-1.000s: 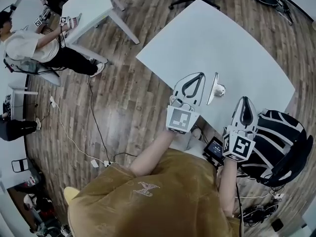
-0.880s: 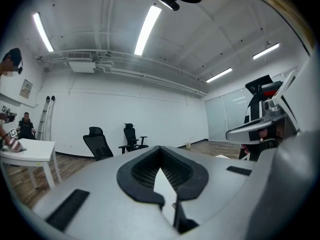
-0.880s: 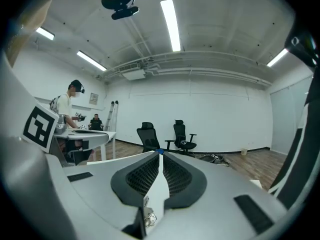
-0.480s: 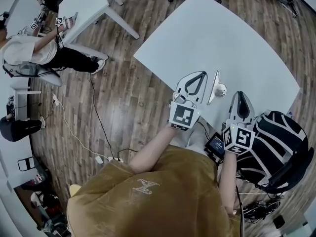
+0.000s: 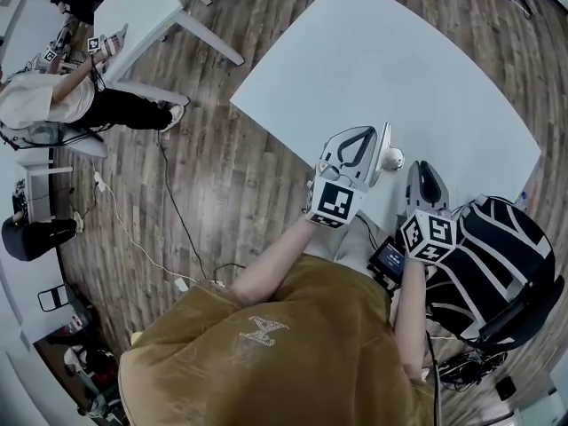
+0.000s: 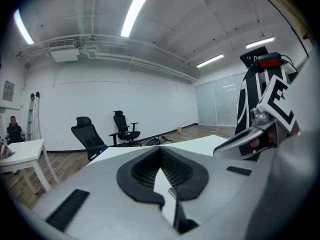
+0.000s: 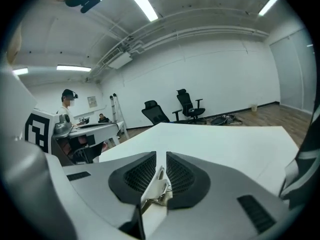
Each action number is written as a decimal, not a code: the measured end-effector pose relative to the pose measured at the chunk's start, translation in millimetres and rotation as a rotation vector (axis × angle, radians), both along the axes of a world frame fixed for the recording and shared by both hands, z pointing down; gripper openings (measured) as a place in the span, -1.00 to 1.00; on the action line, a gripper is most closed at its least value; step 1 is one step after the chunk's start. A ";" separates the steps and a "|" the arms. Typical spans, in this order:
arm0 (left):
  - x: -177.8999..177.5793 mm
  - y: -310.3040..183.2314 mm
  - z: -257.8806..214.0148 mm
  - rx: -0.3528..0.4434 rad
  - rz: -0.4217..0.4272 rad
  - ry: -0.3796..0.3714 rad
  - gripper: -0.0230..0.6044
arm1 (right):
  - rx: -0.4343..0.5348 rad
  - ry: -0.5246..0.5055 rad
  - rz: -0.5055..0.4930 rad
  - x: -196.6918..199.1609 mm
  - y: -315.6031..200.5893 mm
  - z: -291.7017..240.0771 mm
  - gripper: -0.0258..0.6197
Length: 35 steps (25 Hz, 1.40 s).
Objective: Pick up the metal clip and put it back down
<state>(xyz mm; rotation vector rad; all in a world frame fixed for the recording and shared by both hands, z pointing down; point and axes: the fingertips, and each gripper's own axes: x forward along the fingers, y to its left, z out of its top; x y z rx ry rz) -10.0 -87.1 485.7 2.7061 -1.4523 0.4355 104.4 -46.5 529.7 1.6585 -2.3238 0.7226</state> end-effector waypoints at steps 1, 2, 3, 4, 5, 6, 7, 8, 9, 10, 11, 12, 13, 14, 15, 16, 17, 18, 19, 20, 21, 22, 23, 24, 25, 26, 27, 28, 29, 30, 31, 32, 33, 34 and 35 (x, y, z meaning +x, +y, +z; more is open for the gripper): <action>0.6 -2.6 2.5 -0.007 0.000 0.000 -0.91 | -0.018 -0.015 0.003 0.1 -1.0 5.8 -0.78; 1.6 -4.5 4.7 -0.013 0.001 0.001 -0.91 | -0.036 -0.026 0.003 -0.1 -1.7 11.2 -0.78; 2.9 -5.6 7.2 -0.021 0.002 0.001 -0.91 | -0.054 -0.032 -0.001 -0.9 -2.0 16.5 -0.77; 4.5 -6.1 10.5 -0.030 0.005 0.000 -0.91 | -0.074 -0.037 -0.006 -2.2 -2.0 21.9 -0.73; 6.2 -6.6 14.6 -0.039 0.009 -0.003 -0.91 | -0.095 -0.043 -0.011 -3.9 -2.1 27.6 -0.73; 8.1 -7.1 19.5 -0.050 0.014 -0.005 -0.91 | -0.114 -0.048 -0.015 -5.5 -2.1 33.3 -0.73; 10.1 -7.5 25.0 -0.062 0.018 -0.007 -0.91 | -0.132 -0.051 -0.018 -6.8 -2.3 38.7 -0.73; 11.8 -7.6 30.7 -0.075 0.021 -0.008 -0.91 | -0.147 -0.050 -0.021 -7.9 -2.6 44.0 -0.73; 13.0 -7.6 36.8 -0.090 0.024 -0.010 -0.91 | -0.164 -0.045 -0.025 -8.8 -3.0 49.4 -0.73; 13.5 -7.6 43.1 -0.106 0.027 -0.013 -0.91 | -0.182 -0.037 -0.027 -9.8 -3.5 55.0 -0.73; 13.3 -7.5 50.1 -0.124 0.028 -0.015 -0.91 | -0.200 -0.028 -0.028 -10.7 -3.9 60.4 -0.73; 12.8 -7.4 57.6 -0.145 0.030 -0.017 -0.91 | -0.216 -0.019 -0.027 -11.3 -4.3 65.1 -0.73; 12.2 -7.1 65.5 -0.168 0.033 -0.020 -0.91 | -0.229 -0.010 -0.025 -11.8 -4.7 69.2 -0.73; 11.7 -6.5 73.4 -0.193 0.037 -0.022 -0.91 | -0.244 -0.005 -0.026 -12.4 -4.9 73.0 -0.73; 11.1 -5.4 81.0 -0.215 0.039 -0.025 -0.91 | -0.259 -0.003 -0.029 -13.3 -4.8 76.9 -0.73; 10.6 -4.0 88.4 -0.237 0.041 -0.028 -0.91 | -0.273 -0.004 -0.033 -14.3 -4.6 80.8 -0.73; 10.3 -2.5 95.3 -0.256 0.043 -0.032 -0.91 | -0.285 -0.007 -0.035 -14.8 -4.7 84.5 -0.73; 10.2 -0.9 101.7 -0.273 0.046 -0.038 -0.91 | -0.295 -0.011 -0.034 -14.9 -5.0 87.6 -0.73; 10.2 0.6 107.2 -0.288 0.049 -0.043 -0.91 | -0.305 -0.016 -0.030 -14.7 -5.4 90.2 -0.73; 9.9 2.0 111.6 -0.301 0.051 -0.046 -0.91 | -0.313 -0.021 -0.027 -14.5 -6.0 92.5 -0.73; 9.4 3.3 115.2 -0.313 0.052 -0.047 -0.91 | -0.321 -0.027 -0.025 -14.5 -6.7 94.4 -0.73; 8.6 4.2 118.2 -0.324 0.051 -0.047 -0.91 | -0.329 -0.033 -0.024 -14.9 -7.7 95.9 -0.73; 8.0 4.8 120.8 -0.334 0.050 -0.046 -0.91 | -0.335 -0.040 -0.023 -15.5 -8.9 97.1 -0.73; 7.4 5.2 123.4 -0.342 0.051 -0.047 -0.91 | -0.342 -0.048 -0.022 -16.2 -10.2 98.0 -0.73; 7.0 5.6 126.0 -0.349 0.051 -0.048 -0.91 | -0.350 -0.059 -0.020 -17.0 -11.3 98.9 -0.73; 6.7 6.1 128.6 -0.356 0.052 -0.049 -0.91 | -0.359 -0.074 -0.017 -17.8 -12.2 99.9 -0.73; 6.3 6.6 130.8 -0.362 0.053 -0.049 -0.91 | -0.371 -0.093 -0.015 -18.8 -12.9 101.0 -0.73; 6.1 7.0 132.5 -0.367 0.054 -0.049 -0.91 | -0.384 -0.115 -0.013 -19.9 -13.4 102.2 -0.73; 6.2 7.2 133.7 -0.372 0.056 -0.047 -0.91 | -0.397 -0.138 -0.012 -21.1 -13.8 103.5 -0.73; 6.5 7.0 134.4 -0.376 0.058 -0.043 -0.91 | -0.410 -0.158 -0.013 -22.3 -14.3 104.7 -0.73; 7.2 6.6 134.9 -0.381 0.060 -0.039 -0.91 | -0.422 -0.173 -0.014 -23.3 -14.8 105.7 -0.73; 8.1 6.2 135.2 -0.386 0.063 -0.033 -0.91 | -0.431 -0.183 -0.016 -24.1 -15.4 106.6 -0.73; 9.2 5.8 135.7 -0.392 0.065 -0.027 -0.91 | -0.439 -0.194 -0.015 -24.8 -16.0 107.5 -0.73; 10.2 5.5 136.5 -0.399 0.068 -0.023 -0.91 | -0.447 -0.209 -0.012 -25.5 -16.7 108.4 -0.73; 10.9 5.2 137.8 -0.406 0.071 -0.021 -0.91 | -0.457 -0.227 -0.007 -26.1 -17.4 109.7 -0.73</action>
